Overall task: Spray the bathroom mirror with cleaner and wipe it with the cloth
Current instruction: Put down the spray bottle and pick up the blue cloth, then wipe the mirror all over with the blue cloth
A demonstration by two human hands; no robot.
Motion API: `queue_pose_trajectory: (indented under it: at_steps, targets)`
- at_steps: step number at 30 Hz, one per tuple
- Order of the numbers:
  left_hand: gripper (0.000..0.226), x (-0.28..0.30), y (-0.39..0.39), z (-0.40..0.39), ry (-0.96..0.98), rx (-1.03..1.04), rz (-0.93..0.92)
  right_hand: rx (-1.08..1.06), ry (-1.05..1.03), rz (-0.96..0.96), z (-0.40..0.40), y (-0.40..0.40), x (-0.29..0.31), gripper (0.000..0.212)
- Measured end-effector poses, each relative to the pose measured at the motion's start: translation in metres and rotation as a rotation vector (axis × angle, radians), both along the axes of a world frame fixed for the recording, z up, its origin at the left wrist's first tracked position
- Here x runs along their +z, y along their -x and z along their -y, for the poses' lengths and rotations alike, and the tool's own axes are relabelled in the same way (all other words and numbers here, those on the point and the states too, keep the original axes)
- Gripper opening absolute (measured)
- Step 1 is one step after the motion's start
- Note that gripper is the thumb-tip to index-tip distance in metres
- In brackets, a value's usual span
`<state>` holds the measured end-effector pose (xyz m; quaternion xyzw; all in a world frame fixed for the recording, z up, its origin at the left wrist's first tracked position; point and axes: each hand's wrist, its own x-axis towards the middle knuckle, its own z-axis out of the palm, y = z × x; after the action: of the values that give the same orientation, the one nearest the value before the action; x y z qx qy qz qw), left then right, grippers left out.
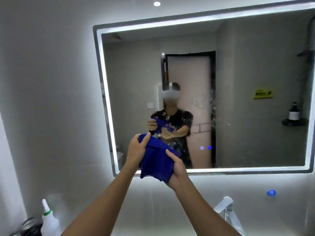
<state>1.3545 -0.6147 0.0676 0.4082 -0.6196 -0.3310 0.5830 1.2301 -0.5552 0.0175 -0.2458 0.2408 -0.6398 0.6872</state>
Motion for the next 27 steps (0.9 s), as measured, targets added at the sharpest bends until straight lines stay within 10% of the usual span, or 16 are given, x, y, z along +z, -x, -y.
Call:
queue_pose_trajectory:
  at_steps: [5, 15, 27]
  targets:
    - [0.06, -0.001, -0.019, 0.012, -0.215, -0.201, 0.116, 0.067, -0.007, -0.164, 0.027, 0.02, 0.008, 0.038]
    - [0.024, -0.002, -0.012, 0.047, -0.193, -0.118, 0.124, 0.074, -0.01, -0.154, 0.067, 0.008, 0.001, 0.038]
    - [0.026, 0.058, 0.031, 0.092, 0.871, 0.286, -0.011, -0.221, -0.002, -0.314, 0.091, 0.066, 0.014, 0.021]
